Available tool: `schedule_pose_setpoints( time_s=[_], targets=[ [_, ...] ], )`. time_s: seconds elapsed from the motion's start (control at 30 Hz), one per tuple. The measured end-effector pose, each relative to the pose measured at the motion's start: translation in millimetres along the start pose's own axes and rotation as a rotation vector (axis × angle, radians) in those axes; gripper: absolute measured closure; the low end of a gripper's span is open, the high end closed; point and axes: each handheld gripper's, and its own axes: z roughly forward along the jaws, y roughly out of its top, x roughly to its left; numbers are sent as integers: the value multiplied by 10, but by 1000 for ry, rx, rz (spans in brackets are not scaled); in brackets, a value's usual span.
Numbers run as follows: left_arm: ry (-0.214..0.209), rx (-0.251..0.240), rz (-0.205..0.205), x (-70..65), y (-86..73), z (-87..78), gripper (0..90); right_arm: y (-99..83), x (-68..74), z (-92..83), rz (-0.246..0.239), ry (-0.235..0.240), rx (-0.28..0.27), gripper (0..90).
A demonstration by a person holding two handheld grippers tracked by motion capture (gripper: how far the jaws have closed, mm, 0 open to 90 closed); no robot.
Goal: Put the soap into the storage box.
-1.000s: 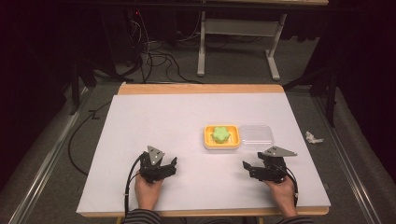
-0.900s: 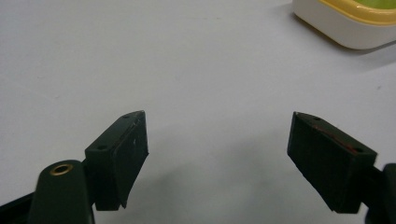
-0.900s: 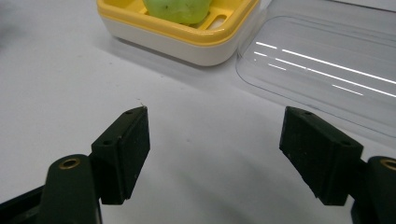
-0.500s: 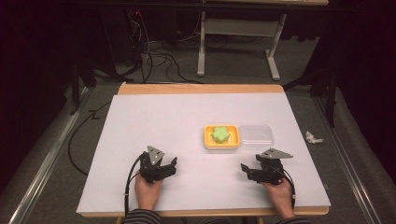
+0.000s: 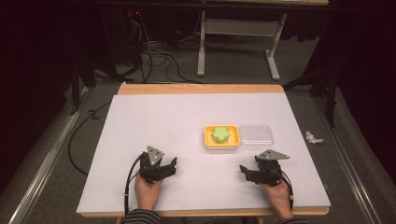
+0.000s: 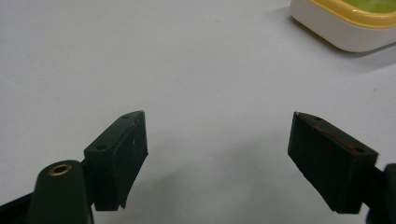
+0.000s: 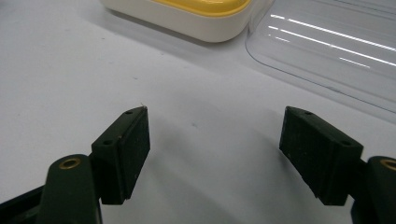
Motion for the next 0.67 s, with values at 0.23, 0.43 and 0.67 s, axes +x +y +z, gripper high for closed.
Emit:
schedule_pose_setpoints(
  time_s=[0.23, 0.43, 0.67],
  targets=[
    [-2, -3, -4, 1, 2, -3, 205, 0, 13, 10, -11, -11, 12, 250],
    [-3, -9, -9, 4, 7, -8, 205, 3, 45, 31, -34, -32, 28, 252],
    [-3, -10, -8, 6, 8, -10, 204, 5, 49, 33, -40, -35, 32, 251]
  ],
)
